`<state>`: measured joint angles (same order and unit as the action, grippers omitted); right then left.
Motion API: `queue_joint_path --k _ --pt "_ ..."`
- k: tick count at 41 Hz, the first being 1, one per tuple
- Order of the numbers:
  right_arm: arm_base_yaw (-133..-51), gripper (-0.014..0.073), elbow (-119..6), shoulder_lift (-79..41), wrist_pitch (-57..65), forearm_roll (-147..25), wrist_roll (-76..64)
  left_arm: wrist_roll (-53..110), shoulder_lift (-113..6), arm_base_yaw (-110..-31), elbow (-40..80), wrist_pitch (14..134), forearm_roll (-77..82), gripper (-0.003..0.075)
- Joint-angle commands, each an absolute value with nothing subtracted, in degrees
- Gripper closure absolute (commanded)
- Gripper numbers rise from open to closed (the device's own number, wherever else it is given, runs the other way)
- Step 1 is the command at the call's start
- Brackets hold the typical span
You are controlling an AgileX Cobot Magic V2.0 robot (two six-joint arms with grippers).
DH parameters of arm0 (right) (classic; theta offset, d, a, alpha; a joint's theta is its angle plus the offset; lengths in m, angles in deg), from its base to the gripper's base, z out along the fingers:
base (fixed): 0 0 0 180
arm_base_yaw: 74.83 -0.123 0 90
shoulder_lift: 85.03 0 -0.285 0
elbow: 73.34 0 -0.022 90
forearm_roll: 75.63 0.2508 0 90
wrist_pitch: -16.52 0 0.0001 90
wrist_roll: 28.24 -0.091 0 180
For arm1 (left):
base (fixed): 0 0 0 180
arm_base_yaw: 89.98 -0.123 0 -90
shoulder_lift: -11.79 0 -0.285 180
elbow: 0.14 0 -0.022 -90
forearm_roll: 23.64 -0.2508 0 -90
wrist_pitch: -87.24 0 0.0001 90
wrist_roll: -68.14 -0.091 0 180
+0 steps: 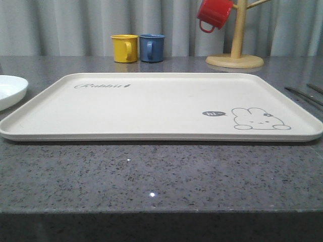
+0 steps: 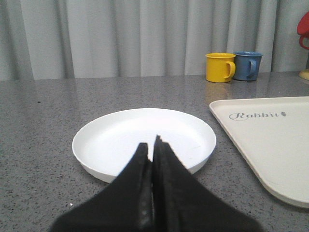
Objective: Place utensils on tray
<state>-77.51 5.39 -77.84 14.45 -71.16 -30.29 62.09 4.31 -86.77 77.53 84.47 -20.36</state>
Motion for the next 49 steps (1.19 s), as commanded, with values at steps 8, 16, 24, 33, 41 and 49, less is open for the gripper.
queue_joint_path --k 8,16,24,33,41,49 --pt "-77.0 0.0662 5.4 -78.8 19.7 -71.8 -30.2 62.5 5.7 -86.2 77.4 88.8 -20.4 0.0739" --pt "-77.0 0.0662 5.4 -78.8 19.7 -71.8 -30.2 62.5 5.7 -86.2 77.4 88.8 -20.4 0.0739" --pt "-77.0 0.0662 5.4 -78.8 19.7 -71.8 -30.2 62.4 5.7 -86.2 77.4 91.0 -23.1 0.0739" --pt "-77.0 0.0662 5.2 -78.8 20.6 -71.8 -30.2 62.4 5.7 -86.2 77.4 94.0 -23.1 0.0739" --pt "-77.0 0.0662 -0.7 -78.8 17.4 -71.6 -30.2 62.4 5.4 -86.2 71.6 93.1 -23.0 0.0739" --pt "-77.0 0.0662 -13.0 -76.0 6.3 -71.8 -30.2 62.4 1.0 -86.2 57.6 81.4 -23.0 0.0739"
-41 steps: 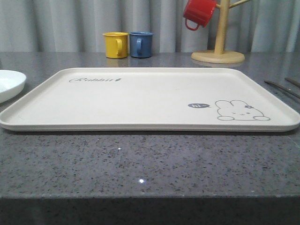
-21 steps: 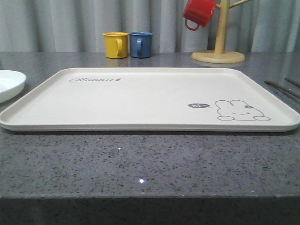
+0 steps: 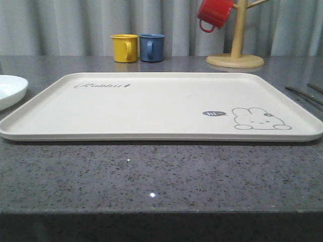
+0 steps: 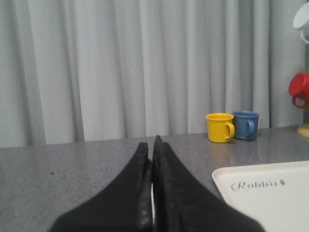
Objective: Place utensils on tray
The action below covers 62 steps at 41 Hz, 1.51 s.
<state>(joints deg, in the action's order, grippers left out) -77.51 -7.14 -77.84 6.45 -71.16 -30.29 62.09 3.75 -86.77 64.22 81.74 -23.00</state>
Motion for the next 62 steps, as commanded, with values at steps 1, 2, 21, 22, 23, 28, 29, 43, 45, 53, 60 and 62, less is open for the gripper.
queue_joint_path --k 1,2,21,22,23,28,29,43,45,53,60,62 --pt "-77.0 0.0662 -14.6 -75.0 4.7 -71.8 -30.2 62.4 0.0 -86.2 55.6 79.6 -23.0 0.0739" --pt "-77.0 0.0662 -15.8 -74.3 3.4 -71.8 -30.2 62.4 -0.8 -86.2 54.0 77.8 -23.0 0.0739" --pt "-77.0 0.0662 -26.9 -57.0 -12.1 -71.5 -30.2 62.4 -17.2 -86.2 40.0 61.4 -23.0 0.0739" --pt "-77.0 0.0662 -26.9 -56.8 -12.1 -71.5 -30.2 62.4 -17.6 -86.2 40.1 61.4 -23.0 0.0739" --pt "-77.0 0.0662 -26.9 -56.4 -12.1 -71.5 -30.2 62.4 -17.9 -86.2 40.2 61.4 -23.0 0.0739" --pt "-77.0 0.0662 -26.9 -55.4 -12.5 -71.4 -30.2 62.4 -19.4 -86.2 40.9 61.4 -23.0 0.0739" --pt "-77.0 0.0662 -26.9 -55.4 -12.7 -71.4 -30.2 62.4 -19.6 -86.2 41.0 61.4 -23.0 0.0739" --pt "-77.0 0.0247 -26.9 -55.4 -14.8 -71.4 -30.2 62.4 -24.3 -86.2 40.1 57.4 -23.0 0.0506" --pt "-77.0 0.0151 -26.9 -55.4 -15.1 -71.4 -30.2 62.4 -25.6 -86.2 39.3 56.3 -23.1 0.0384" --pt "-77.0 0.0106 -26.9 -55.4 -16.1 -71.4 -30.2 62.4 -31.4 -86.2 34.3 48.1 -24.9 0.0243" --pt "-77.0 0.0106 -26.9 -55.4 -16.8 -71.4 -30.2 62.4 -38.6 -86.2 29.4 39.6 -27.7 0.0244" --pt "-77.0 0.0106 -26.9 -55.4 -16.7 -71.4 -30.2 62.4 -41.4 -86.2 28.2 38.1 -27.7 0.0244"
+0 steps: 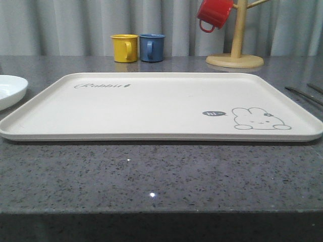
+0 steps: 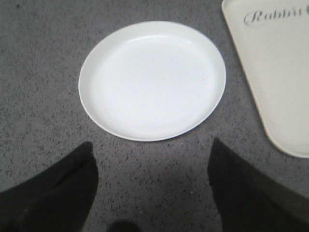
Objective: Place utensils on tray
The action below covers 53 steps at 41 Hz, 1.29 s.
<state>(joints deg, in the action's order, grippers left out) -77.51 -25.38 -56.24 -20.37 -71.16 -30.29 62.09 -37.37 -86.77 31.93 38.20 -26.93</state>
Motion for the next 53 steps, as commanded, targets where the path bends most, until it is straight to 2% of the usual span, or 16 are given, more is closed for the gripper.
queue_joint_path --k 1,8,13,20,26,41,46,53 --pt "-77.0 0.0106 -26.9 -55.4 -16.7 -71.4 -30.2 62.4 -42.5 -86.2 27.5 37.4 -27.7 0.0244" --pt "-77.0 0.0106 -26.9 -55.4 -16.7 -71.4 -30.2 62.4 -51.8 -88.5 23.3 36.6 -28.2 0.0244" --pt "-77.0 0.0106 -26.9 -55.4 -16.7 -71.4 -30.2 59.7 -59.2 -95.8 20.0 36.2 -25.6 0.0244" --pt "-77.0 0.0106 -26.9 -55.4 -16.7 -71.4 -30.2 46.7 -68.0 -107.7 17.1 37.9 -6.7 0.0246" --pt "-77.0 0.0106 -26.9 -55.4 -16.7 -71.4 -30.2 38.3 -73.5 -113.7 16.7 39.6 7.1 0.0246" --pt "-77.0 0.0106 -26.9 -55.4 -16.7 -71.4 -30.2 36.9 -82.0 -113.9 16.3 45.3 9.4 0.0253" --pt "-77.0 0.0106 -26.9 -55.4 -16.7 -71.4 -30.2 36.7 -82.7 -113.9 16.3 45.5 9.4 0.0337" --pt "-77.0 0.0106 -26.9 -55.4 -16.7 -71.4 -30.2 36.7 -82.7 -113.9 16.3 45.3 9.4 0.0570"
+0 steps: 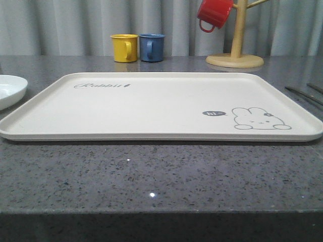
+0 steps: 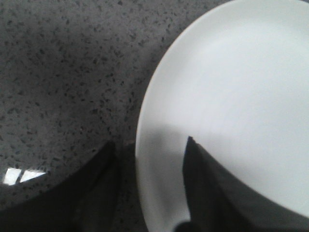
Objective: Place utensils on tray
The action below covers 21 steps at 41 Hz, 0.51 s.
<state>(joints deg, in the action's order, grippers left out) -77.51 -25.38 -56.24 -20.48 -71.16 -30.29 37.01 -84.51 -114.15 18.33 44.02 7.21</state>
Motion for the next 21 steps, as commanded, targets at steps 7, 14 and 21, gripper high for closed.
queue_joint_path --k 7,14,21 --pt "-77.0 0.0106 -26.9 -55.4 -16.7 -71.4 -30.2 36.7 -82.1 -113.9 15.8 45.3 9.4 0.0739" --pt "-77.0 0.0106 -26.9 -55.4 -16.7 -71.4 -30.2 36.7 -80.2 -113.6 10.5 40.6 11.7 0.0739" --pt "-77.0 0.0106 -26.9 -55.4 -16.7 -71.4 -30.2 33.1 -79.0 -109.3 4.6 35.9 15.8 0.0739"
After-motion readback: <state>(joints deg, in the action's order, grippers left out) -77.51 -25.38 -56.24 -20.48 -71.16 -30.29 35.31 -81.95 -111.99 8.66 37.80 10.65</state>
